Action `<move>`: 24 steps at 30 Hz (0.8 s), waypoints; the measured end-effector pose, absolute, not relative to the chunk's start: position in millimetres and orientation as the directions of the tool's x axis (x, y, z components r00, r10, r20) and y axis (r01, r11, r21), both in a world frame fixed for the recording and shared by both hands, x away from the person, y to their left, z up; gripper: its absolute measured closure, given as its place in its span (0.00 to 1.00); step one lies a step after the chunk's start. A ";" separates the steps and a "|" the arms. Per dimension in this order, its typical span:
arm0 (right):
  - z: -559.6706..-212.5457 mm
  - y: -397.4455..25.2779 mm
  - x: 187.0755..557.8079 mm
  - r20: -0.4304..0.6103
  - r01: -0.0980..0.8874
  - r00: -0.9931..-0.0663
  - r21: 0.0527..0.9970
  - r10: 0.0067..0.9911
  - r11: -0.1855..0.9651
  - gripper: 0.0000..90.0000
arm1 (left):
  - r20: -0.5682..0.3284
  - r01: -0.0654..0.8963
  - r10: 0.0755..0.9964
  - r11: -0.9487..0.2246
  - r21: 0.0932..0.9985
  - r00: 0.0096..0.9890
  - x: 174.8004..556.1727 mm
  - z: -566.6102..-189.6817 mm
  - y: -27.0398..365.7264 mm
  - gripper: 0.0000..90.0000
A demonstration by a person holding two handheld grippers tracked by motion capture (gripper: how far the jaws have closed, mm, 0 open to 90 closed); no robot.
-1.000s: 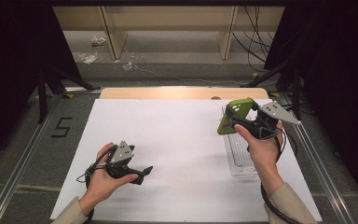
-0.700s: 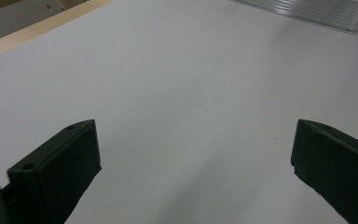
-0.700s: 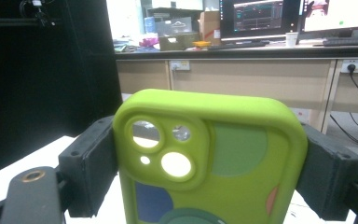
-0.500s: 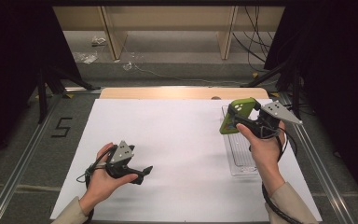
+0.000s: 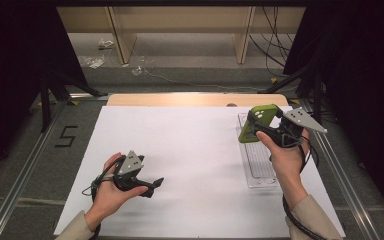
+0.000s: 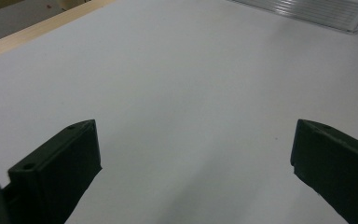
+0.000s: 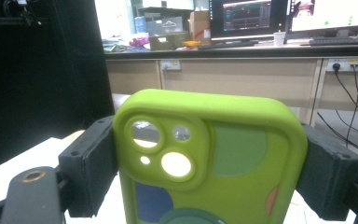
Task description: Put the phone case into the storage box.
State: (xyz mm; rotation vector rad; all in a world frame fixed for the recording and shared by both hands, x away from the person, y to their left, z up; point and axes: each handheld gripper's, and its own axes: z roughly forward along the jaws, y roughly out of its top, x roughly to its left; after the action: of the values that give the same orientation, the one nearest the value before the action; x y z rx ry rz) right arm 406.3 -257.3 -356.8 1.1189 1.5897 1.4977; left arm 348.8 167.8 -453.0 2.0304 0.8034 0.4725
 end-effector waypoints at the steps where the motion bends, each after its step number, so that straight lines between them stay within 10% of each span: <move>1: -357.0 -257.8 406.5 0.083 0.135 -0.403 0.990 0.911 -0.031 0.20 | 0.027 0.361 0.695 -0.407 0.839 0.719 348.8 -453.1 167.8 0.01; 24: -359.6 -264.3 409.5 0.068 0.139 -0.376 0.990 0.924 -0.016 0.20 | 0.023 0.364 0.695 -0.403 0.840 0.718 349.0 -452.5 168.2 0.01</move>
State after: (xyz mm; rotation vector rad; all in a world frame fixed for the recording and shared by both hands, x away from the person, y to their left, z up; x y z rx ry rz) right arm 409.5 -264.3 -359.6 1.1320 1.5785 1.4610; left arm 349.0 168.2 -452.5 2.0276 0.8059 0.4683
